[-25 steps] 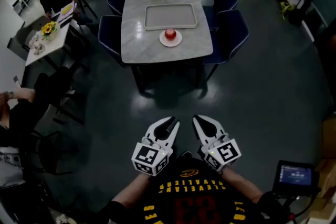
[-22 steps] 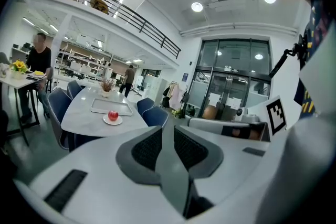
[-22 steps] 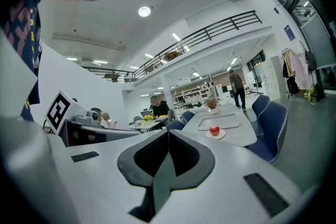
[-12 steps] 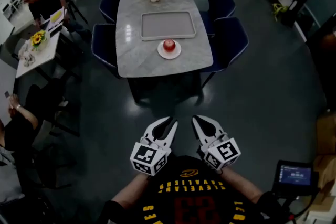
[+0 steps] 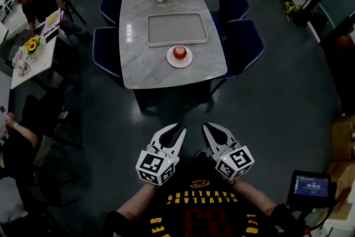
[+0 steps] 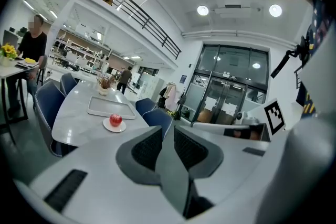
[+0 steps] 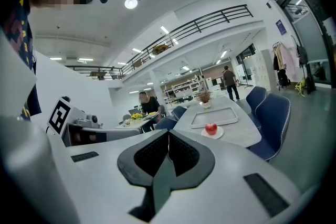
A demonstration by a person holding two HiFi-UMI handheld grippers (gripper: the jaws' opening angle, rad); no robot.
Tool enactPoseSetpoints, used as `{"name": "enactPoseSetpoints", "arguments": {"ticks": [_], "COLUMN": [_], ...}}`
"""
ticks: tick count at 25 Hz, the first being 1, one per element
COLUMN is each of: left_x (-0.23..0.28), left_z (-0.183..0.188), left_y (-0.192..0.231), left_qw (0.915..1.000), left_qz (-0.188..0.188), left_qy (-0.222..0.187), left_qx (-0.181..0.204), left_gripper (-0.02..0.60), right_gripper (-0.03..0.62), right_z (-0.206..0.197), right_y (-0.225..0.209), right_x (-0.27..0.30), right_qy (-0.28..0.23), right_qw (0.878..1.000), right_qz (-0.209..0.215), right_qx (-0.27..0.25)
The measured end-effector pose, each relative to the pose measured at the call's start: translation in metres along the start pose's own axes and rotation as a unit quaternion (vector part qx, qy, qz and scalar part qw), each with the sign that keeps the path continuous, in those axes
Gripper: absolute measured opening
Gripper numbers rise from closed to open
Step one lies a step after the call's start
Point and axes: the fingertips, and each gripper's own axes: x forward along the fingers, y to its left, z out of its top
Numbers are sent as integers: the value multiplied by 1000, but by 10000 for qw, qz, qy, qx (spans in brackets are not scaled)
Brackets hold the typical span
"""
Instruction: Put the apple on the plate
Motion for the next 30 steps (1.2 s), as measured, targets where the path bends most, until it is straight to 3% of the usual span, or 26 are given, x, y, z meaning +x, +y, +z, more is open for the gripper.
{"name": "enactPoseSetpoints", "arguments": {"ticks": [6,11,18,30], "left_x": [11,33,93,167], "left_z": [3,17,43,72], "left_y": [11,38,63,81], "left_qw": [9999,9988,9971,9925], "left_qz": [69,462,754,1192], "left_qy": [119,144,51,-64], "left_qx": [-34,45,-60,-273], "left_gripper": [74,74,74,74], "right_gripper": [6,6,6,6], "right_z": [2,13,47,78], "right_y": [-12,-36,-90,-170], "right_x": [22,58,103,143], "right_qy": [43,49,19,145], "right_qw": [9998,9989,9967,9923], "right_qz": [51,362,739,1034], "right_qx": [210,292,349,660]}}
